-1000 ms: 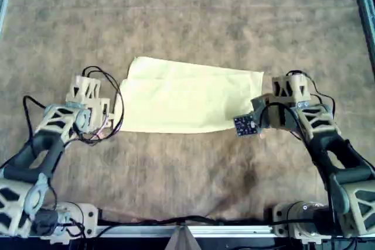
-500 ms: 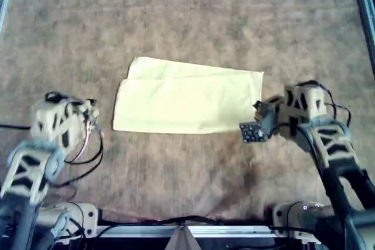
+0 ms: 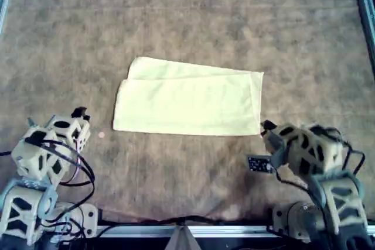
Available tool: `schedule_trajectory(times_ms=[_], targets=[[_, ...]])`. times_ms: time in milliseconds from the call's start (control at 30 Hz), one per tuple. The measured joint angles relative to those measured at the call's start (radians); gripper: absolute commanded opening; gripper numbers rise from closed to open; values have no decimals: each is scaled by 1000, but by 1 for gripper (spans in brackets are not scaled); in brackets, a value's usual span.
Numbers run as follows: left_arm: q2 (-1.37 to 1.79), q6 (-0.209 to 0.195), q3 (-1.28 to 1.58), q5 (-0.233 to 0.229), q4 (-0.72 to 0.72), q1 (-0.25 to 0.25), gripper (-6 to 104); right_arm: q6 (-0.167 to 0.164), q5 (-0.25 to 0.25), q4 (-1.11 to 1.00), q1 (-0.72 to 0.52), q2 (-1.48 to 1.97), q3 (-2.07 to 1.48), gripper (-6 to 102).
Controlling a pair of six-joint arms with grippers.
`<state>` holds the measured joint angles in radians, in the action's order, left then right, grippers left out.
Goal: Fold a cloth
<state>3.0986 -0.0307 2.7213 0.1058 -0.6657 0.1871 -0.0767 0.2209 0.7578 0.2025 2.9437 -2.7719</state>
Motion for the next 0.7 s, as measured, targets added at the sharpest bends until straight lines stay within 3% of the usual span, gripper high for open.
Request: schedule_trajectory(times_ms=[100,467,567,700], targets=[[2,-3,34,0,0,0,50,0,0,0,0,140,-66,67],[2,-2,167,-2,0,0,50,3,2,2,-2,135,-107,67],[2,-2,196,-2,0,0,50,-28,2,2,-2,80,-107,68],[2,-2,206,-2,0,0,50,-74,2,2,0,-64,-78,78]])
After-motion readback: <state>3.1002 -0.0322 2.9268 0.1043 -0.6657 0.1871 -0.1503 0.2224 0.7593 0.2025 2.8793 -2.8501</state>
